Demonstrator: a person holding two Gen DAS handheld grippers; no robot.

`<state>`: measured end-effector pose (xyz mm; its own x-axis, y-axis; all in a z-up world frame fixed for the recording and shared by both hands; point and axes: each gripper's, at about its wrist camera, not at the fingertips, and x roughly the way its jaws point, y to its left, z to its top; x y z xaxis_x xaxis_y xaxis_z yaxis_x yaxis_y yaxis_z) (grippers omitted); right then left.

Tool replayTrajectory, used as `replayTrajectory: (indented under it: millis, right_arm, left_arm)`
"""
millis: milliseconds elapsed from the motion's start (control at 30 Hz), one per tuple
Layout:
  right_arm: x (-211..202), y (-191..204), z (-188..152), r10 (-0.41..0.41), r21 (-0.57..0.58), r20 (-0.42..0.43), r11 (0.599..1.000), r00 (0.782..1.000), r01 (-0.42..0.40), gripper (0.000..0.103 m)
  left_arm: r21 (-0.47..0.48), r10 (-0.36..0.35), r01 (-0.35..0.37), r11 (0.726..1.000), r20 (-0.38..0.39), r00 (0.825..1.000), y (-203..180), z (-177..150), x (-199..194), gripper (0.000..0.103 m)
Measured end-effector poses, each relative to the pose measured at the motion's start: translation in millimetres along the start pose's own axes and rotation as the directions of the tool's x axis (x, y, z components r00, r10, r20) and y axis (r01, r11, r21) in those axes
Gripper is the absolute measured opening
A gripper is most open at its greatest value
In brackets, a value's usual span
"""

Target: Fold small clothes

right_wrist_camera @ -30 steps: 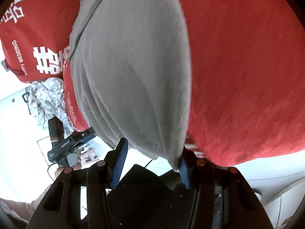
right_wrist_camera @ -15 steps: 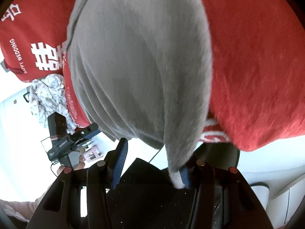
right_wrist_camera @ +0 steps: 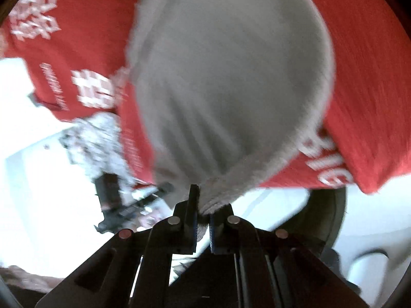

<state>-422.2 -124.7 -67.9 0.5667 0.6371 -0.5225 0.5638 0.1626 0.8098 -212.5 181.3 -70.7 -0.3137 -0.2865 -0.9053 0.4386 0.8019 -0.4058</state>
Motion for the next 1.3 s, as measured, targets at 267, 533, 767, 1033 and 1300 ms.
replayTrajectory:
  millis: [267,533,767,1033,1300]
  right_arm:
    - [-52.6,68.2,74.5,0.148,-0.084,0.163,0.987,0.975,-0.136,0.007]
    - [-73.2,93.8,169.8,0.205,-0.093,0.263,0.978,0.943,-0.186,0.007]
    - [-72.9,98.2,256.7,0.193,-0.069,0.283,0.981,0.939,-0.181,0.007]
    - [-42.7,68.1,333.5,0.104,0.051,0.258,0.991,0.961,-0.121,0.008]
    - [-44.5,40.9,346.3,0.133,0.159,0.312,0.969,0.941,-0.19,0.045]
  left_arm:
    - [0.02,-0.063,0.06,0.998,0.204,0.977,-29.3,111.5,-68.8,0.01]
    - [0.046,-0.075,0.063,0.997,0.335,0.939,-49.1,223.2,-111.0,0.01]
    - [0.011,0.003,-0.007,1.0,0.361,0.933,-54.2,313.0,-92.0,0.01]
    - [-0.112,0.176,-0.145,0.983,0.345,0.922,-45.8,376.4,-51.3,0.011]
    - [-0.198,0.285,-0.228,0.953,0.339,0.897,-31.7,382.5,-61.9,0.011]
